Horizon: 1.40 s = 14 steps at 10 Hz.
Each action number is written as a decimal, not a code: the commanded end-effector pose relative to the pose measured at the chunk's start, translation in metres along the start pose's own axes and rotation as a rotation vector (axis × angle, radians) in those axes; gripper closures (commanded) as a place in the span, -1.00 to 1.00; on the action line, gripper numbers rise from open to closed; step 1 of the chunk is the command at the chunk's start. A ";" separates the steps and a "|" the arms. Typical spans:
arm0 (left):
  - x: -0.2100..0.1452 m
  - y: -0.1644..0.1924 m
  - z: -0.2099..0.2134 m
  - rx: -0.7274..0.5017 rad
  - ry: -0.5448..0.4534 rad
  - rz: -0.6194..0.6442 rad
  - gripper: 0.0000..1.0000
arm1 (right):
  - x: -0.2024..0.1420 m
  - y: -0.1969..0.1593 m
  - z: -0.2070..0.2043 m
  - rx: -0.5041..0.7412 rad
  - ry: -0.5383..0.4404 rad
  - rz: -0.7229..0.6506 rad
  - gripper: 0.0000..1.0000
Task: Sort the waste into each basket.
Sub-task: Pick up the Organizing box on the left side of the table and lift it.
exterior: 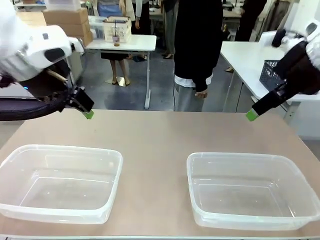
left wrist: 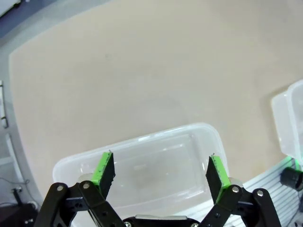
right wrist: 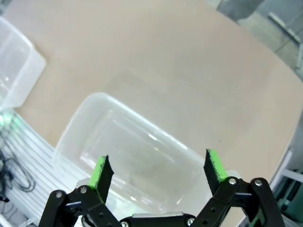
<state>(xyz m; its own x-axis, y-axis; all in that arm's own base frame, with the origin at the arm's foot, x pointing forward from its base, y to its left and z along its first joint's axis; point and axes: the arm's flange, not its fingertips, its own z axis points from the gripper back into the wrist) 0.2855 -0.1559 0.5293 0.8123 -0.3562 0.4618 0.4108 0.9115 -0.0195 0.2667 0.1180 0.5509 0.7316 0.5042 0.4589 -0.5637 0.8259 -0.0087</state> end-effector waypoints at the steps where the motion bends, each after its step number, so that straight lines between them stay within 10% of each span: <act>1: -0.021 0.007 0.034 -0.365 0.052 -0.057 -1.00 | -0.022 -0.021 0.017 0.224 -0.021 -0.131 -1.00; 3: -0.073 0.072 0.059 -0.827 0.084 0.076 -1.00 | -0.061 -0.060 0.034 0.602 -0.157 -0.615 -1.00; 4: -0.096 0.102 0.065 -1.049 -0.068 0.204 -1.00 | -0.076 -0.077 0.039 0.792 -0.242 -0.796 -1.00; 5: -0.116 0.123 0.066 -1.142 -0.162 0.297 -1.00 | -0.097 -0.099 0.043 1.000 -0.379 -0.958 -1.00; 7: -0.128 0.127 0.059 -1.168 -0.254 0.376 -1.00 | -0.123 -0.129 0.031 1.020 -0.518 -1.207 -1.00; 8: -0.126 0.125 0.052 -1.066 -0.204 0.474 -1.00 | -0.126 -0.130 0.023 0.975 -0.574 -1.235 -1.00; 9: -0.103 0.159 0.108 -1.077 -0.213 0.213 -1.00 | -0.110 -0.135 0.057 0.800 -0.210 -0.717 -1.00; 14: -0.103 0.159 0.108 -1.077 -0.213 0.213 -1.00 | -0.110 -0.135 0.057 0.800 -0.210 -0.717 -1.00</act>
<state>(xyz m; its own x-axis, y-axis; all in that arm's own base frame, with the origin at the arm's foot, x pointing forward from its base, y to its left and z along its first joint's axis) 0.2192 0.0447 0.5737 0.8749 -0.0821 0.4772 0.4799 0.2791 -0.8317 0.2393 -0.0585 0.5517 0.9590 -0.1433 0.2445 -0.1466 0.4873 0.8608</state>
